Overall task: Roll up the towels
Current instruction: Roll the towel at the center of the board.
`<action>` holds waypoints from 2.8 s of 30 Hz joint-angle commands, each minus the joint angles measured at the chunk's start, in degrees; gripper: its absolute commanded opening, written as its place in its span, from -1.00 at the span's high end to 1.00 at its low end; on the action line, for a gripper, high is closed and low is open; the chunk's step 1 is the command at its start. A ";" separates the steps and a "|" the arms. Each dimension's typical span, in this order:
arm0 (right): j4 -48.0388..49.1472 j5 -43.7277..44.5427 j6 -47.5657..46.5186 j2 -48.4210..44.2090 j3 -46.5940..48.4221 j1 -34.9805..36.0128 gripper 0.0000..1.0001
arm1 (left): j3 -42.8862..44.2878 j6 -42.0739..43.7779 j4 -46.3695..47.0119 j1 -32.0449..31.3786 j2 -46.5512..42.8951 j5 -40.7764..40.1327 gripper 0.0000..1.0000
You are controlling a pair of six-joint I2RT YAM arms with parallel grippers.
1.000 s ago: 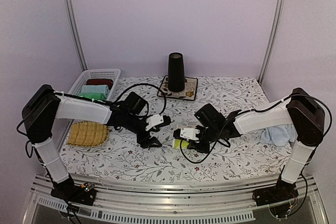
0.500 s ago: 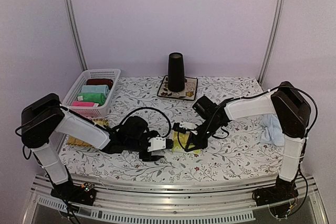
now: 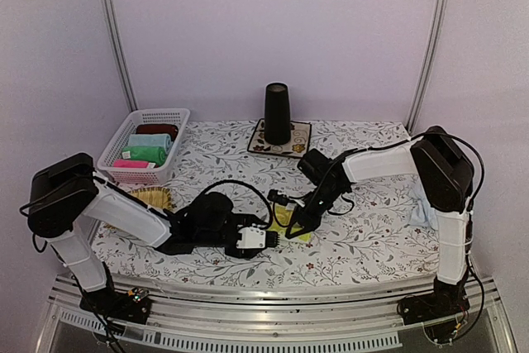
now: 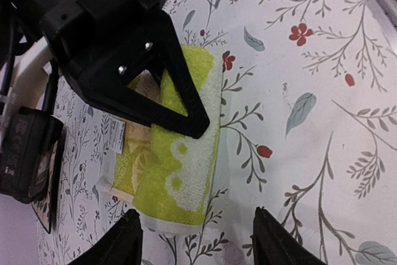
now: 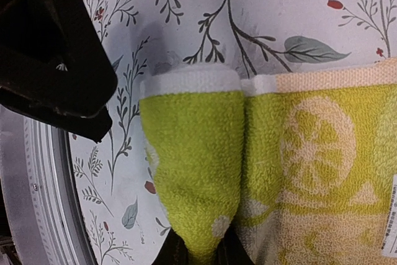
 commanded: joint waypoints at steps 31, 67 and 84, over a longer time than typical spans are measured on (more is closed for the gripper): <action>-1.51 -3.09 0.68 2.11 0.69 -0.84 0.64 | 15.63 3.10 -13.30 -1.76 14.09 -4.46 0.97; 30.94 32.34 -14.42 -39.15 -37.05 1.80 -0.64 | 49.29 -13.12 -57.91 10.85 29.10 33.46 1.00; 40.61 43.54 -18.40 -23.16 -33.45 12.04 -0.33 | 62.62 -18.97 -72.08 14.15 38.29 44.35 0.83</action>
